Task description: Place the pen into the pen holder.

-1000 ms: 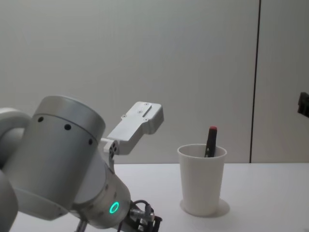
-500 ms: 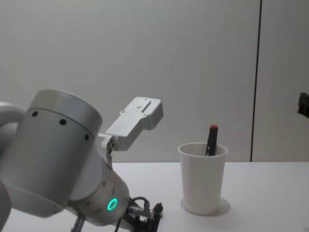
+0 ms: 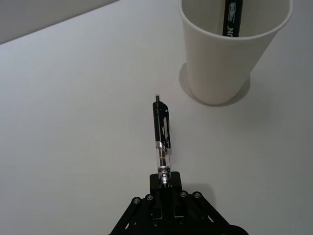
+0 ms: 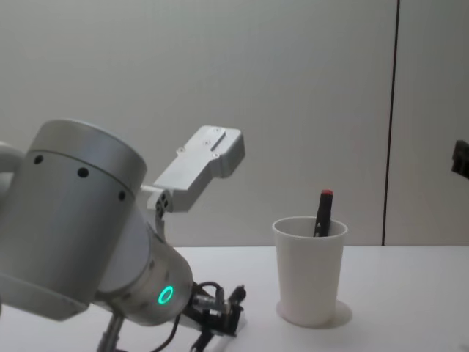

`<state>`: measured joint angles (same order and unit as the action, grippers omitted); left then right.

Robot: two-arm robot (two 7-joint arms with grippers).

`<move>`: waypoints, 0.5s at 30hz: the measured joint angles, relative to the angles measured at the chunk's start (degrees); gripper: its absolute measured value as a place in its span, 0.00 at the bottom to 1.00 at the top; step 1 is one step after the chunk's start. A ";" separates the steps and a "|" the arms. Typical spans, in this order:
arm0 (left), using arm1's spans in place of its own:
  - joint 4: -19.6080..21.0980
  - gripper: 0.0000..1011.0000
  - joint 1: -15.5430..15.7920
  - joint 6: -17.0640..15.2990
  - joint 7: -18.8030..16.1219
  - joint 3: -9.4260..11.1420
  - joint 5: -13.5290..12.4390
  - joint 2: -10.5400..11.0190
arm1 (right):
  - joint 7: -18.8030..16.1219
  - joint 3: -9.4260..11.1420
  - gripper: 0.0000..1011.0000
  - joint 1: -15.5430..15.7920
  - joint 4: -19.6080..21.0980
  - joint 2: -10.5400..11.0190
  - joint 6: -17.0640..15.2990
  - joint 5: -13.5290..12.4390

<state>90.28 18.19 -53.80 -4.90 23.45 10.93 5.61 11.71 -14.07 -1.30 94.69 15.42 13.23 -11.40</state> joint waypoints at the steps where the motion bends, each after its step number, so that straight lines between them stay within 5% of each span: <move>1: 0.15 0.13 -0.07 0.22 -0.03 -0.02 -0.22 0.03 | 0.00 0.00 0.99 0.00 0.00 0.00 0.00 0.00; 15: 2.92 0.13 -1.60 6.71 -2.74 -0.63 -4.23 0.77 | 0.00 0.00 0.99 0.00 0.00 0.00 0.01 0.00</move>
<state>93.21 16.59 -47.09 -7.65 22.82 6.70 6.38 11.71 -14.07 -1.29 94.69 15.42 13.24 -11.40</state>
